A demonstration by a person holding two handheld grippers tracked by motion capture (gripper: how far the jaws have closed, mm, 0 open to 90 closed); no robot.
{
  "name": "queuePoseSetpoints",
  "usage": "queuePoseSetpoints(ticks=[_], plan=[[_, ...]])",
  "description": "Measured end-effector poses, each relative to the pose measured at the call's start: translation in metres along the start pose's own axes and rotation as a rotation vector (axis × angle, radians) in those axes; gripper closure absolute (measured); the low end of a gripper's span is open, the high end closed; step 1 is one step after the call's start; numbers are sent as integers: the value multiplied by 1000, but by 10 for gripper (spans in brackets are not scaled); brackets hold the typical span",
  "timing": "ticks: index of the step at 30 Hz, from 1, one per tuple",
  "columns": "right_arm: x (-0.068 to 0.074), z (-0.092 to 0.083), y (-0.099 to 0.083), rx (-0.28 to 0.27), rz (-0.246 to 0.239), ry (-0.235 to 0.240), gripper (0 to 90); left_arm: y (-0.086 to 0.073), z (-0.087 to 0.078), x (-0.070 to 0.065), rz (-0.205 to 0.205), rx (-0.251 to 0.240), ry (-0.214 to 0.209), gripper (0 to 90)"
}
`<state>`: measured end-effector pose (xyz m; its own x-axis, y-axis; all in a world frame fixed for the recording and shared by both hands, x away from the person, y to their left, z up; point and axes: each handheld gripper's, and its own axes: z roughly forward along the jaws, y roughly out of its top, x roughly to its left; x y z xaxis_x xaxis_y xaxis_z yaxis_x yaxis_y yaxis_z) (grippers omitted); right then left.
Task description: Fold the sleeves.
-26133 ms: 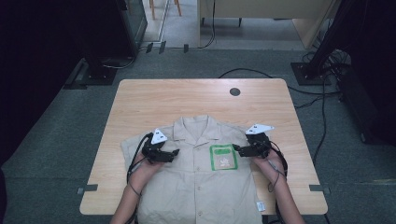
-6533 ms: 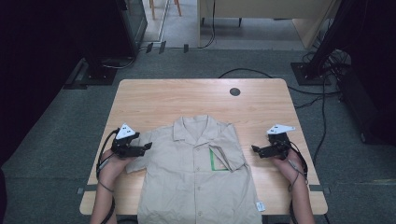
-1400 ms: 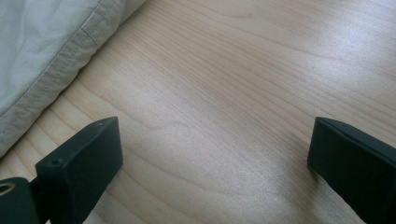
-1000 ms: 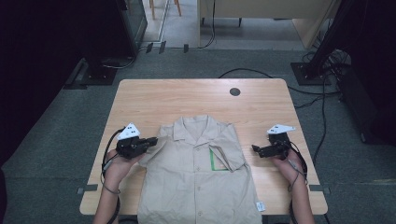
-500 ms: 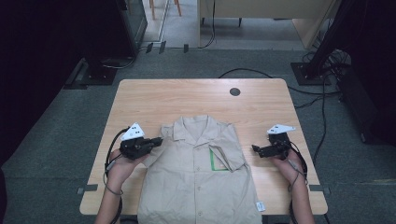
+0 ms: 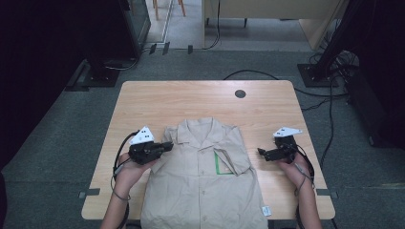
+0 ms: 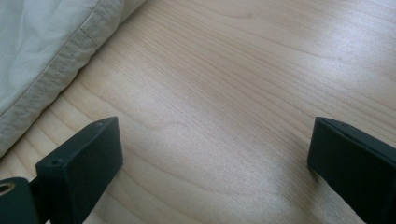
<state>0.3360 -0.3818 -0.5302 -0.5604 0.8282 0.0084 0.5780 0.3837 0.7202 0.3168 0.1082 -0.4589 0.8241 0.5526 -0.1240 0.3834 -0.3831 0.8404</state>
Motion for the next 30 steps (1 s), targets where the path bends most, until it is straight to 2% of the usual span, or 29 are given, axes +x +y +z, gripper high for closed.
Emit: queuePoseSetpoints(ticks=[13, 18, 25, 30], plan=[[0, 0, 0, 0, 0, 0, 27, -5, 24, -7, 7, 41, -41, 871], [0, 0, 0, 0, 0, 0, 27, -7, 32, -10, 23, 53, -32, 871], [0, 0, 0, 0, 0, 0, 27, -10, 42, -9, 9, 58, -33, 868], [0, 0, 0, 0, 0, 0, 27, -9, 47, -11, -2, 59, -54, 862]])
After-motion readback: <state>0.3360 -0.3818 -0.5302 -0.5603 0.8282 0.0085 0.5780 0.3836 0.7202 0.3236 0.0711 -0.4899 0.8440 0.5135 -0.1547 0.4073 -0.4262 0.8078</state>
